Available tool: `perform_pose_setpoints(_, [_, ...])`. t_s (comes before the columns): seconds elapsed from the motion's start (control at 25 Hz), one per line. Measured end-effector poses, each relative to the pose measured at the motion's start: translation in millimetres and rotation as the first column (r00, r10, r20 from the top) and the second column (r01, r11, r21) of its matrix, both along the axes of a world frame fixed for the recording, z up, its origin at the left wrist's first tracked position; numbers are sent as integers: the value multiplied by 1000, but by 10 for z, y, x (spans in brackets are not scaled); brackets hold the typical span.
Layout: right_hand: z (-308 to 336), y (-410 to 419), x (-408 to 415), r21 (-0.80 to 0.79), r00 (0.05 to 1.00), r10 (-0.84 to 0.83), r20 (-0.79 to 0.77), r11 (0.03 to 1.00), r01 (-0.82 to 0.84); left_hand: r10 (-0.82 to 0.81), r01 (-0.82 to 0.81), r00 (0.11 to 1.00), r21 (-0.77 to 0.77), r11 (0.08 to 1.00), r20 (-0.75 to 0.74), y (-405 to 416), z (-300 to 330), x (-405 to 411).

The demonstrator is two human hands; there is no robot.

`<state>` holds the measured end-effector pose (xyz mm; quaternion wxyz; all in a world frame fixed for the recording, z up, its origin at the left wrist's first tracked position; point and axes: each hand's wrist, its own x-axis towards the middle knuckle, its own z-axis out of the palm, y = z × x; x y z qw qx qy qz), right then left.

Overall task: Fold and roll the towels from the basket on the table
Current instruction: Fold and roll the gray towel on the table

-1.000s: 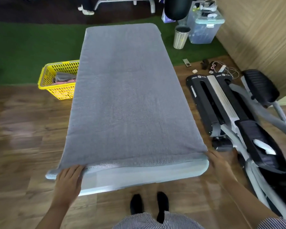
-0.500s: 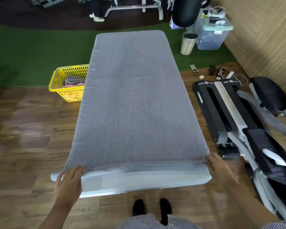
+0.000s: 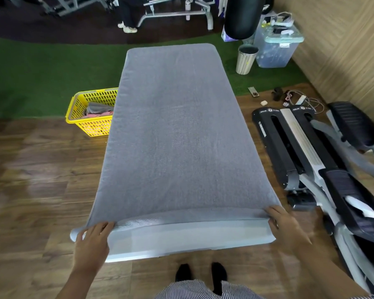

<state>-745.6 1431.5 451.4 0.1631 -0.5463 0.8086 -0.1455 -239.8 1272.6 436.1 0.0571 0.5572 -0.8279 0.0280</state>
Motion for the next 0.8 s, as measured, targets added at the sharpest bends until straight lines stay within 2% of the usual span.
perform_pose_setpoints(0.16, [-32, -37, 159, 25, 998, 39, 39, 999, -40, 40, -43, 998, 55, 998, 50, 60, 36, 210])
perform_pose_setpoints(0.32, [-17, -36, 191, 29, 999, 20, 48, 999, -22, 55, -56, 998, 53, 997, 26, 76, -10, 211])
perform_pose_setpoints(0.48, [49, -8, 71, 97, 998, -39, 39, 995, 35, -81, 81, 997, 18, 997, -10, 28, 27, 108])
perform_pose_setpoints(0.68, [47, -13, 148, 21, 1000, -13, -3, 1000, 13, -59, 46, 992, -111, 993, -114, 6, -3, 88])
perform_pose_setpoints(0.8, [-37, -5, 170, 5, 999, -19, -33, 1000, 20, -86, 71, 988, -113, 991, -131, 30, -8, 61])
